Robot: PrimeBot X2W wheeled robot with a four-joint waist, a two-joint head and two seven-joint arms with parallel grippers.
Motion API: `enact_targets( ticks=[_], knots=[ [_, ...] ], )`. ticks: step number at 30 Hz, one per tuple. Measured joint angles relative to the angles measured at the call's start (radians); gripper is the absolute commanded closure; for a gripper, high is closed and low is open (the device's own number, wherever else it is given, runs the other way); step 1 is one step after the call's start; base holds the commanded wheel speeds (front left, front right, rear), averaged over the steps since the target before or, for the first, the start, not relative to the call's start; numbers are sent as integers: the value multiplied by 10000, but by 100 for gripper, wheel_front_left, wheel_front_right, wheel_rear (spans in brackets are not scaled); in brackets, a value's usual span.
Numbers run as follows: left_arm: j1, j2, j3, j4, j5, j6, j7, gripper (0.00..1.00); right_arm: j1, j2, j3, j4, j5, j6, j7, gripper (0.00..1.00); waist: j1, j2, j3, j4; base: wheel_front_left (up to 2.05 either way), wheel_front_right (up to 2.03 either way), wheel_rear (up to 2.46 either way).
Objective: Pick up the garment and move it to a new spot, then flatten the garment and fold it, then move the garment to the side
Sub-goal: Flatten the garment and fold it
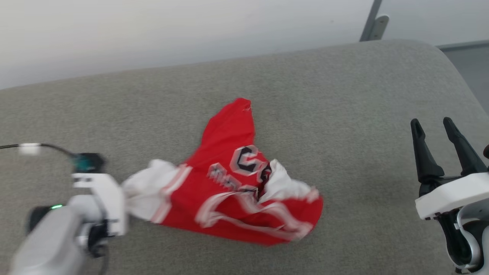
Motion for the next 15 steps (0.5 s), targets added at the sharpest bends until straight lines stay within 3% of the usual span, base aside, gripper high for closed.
enact_targets(
  ticks=[7,15],
  knots=[
    [849,1346,523,-832,-142,836,401,100,184,-67,-36,-58,15,0,188,0,0,0,-207,304,0,0,0],
    [2089,1484,771,-1906,-708,1421,892,100,415,-25,157,10,211,0,491,0,0,0,-360,757,0,0,0]
  ],
)
